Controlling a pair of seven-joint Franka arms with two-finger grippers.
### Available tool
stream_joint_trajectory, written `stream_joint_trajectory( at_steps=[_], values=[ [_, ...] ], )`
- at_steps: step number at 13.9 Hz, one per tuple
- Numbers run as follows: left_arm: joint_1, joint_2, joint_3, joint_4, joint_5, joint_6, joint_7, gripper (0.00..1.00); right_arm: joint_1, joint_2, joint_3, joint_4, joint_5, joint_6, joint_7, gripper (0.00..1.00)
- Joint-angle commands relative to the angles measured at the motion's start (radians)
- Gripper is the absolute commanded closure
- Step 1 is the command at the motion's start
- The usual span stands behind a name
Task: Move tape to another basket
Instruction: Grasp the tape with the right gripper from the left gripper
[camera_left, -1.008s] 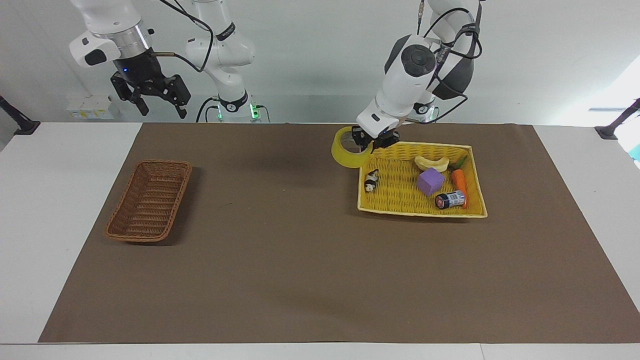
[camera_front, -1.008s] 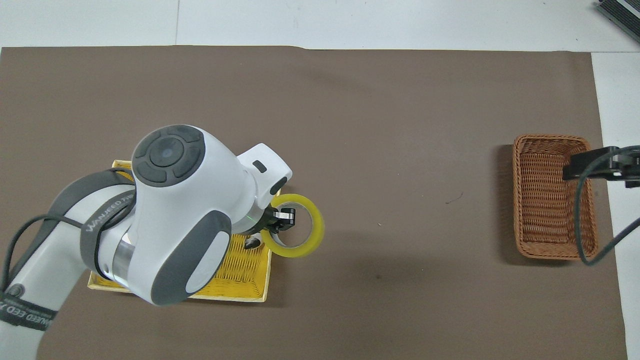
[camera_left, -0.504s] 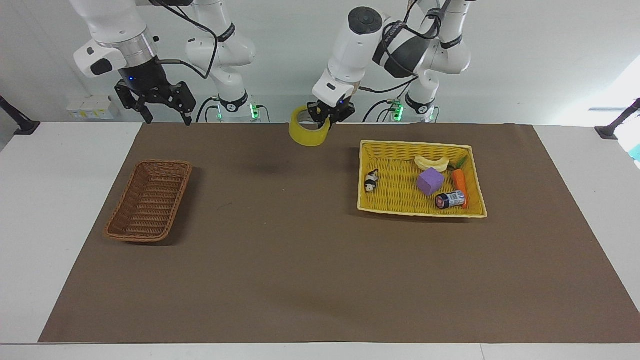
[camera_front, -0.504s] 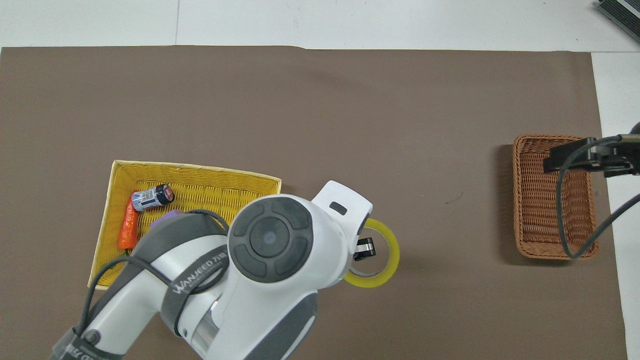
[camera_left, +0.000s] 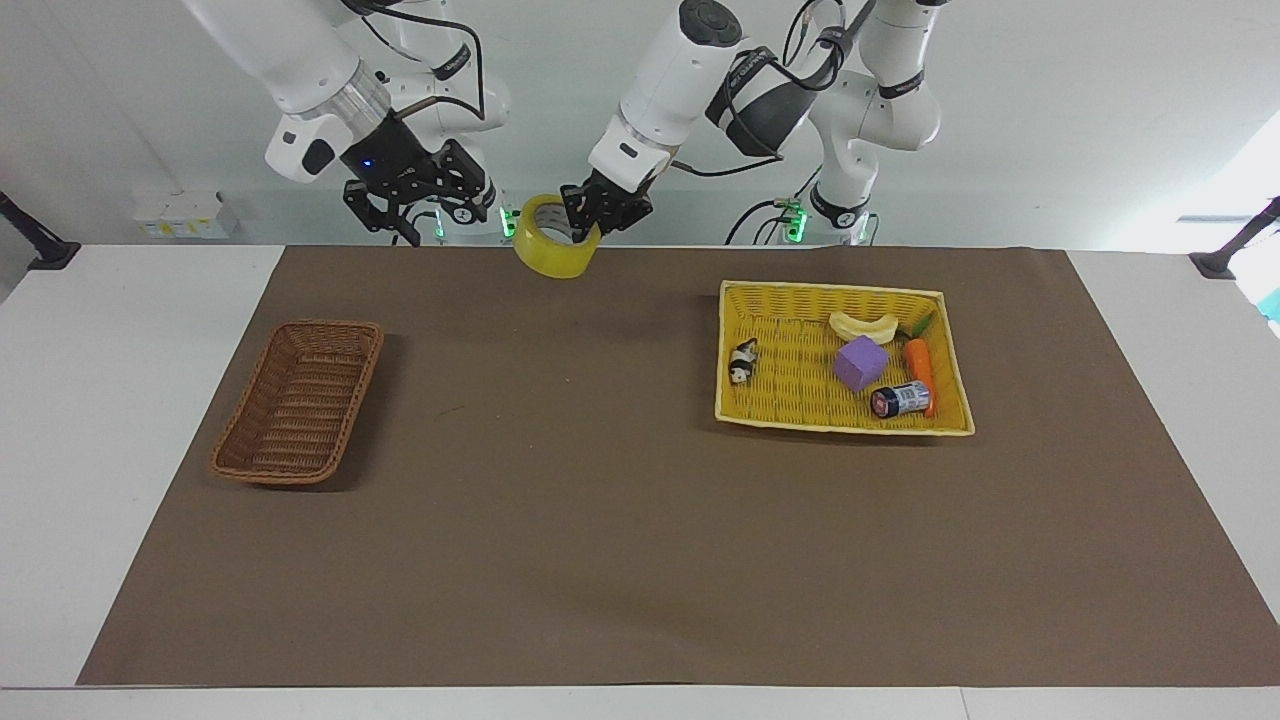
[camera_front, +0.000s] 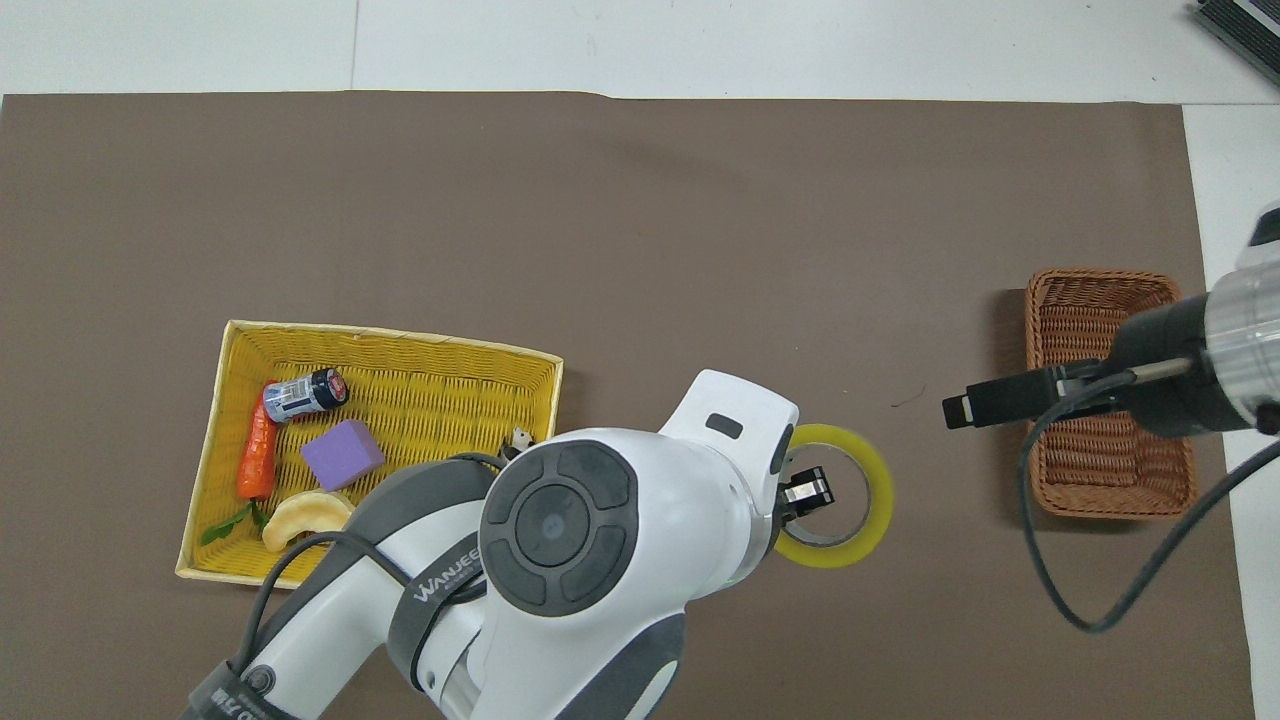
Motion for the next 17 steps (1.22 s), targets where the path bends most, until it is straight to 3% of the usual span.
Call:
stream_joint_trajectory(
  at_steps=[1, 7, 10, 11, 12, 13, 16, 17],
  values=[
    [-0.016, 0.014, 0.006, -0.003, -0.040, 0.071, -0.004, 1.00, -0.005, -0.057, 0.001, -0.119, 0.091, 0.043, -0.068, 0.00],
    [-0.051, 0.013, 0.006, -0.078, -0.204, 0.271, -0.061, 1.00, -0.003, -0.072, 0.001, -0.196, 0.111, 0.105, -0.202, 0.00],
    [-0.054, 0.014, 0.006, -0.083, -0.215, 0.313, -0.125, 1.00, 0.012, -0.072, 0.002, -0.197, 0.108, 0.114, -0.207, 0.00],
    [-0.067, 0.014, 0.006, -0.083, -0.216, 0.333, -0.167, 1.00, 0.010, -0.072, 0.002, -0.196, 0.099, 0.108, -0.227, 0.14],
    [-0.070, 0.016, 0.006, -0.083, -0.215, 0.371, -0.221, 1.00, 0.003, -0.072, 0.002, -0.196, 0.099, 0.100, -0.239, 0.55],
    [-0.071, 0.017, 0.005, -0.081, -0.215, 0.396, -0.246, 1.00, -0.003, -0.072, 0.002, -0.196, 0.099, 0.093, -0.239, 0.76],
    [-0.070, 0.028, 0.005, -0.067, -0.244, 0.414, -0.246, 1.00, -0.008, -0.071, -0.001, -0.188, 0.102, 0.085, -0.232, 1.00],
    [-0.070, 0.027, 0.005, -0.067, -0.244, 0.414, -0.246, 1.00, -0.008, -0.069, -0.001, -0.183, 0.102, 0.085, -0.218, 1.00]
  ],
)
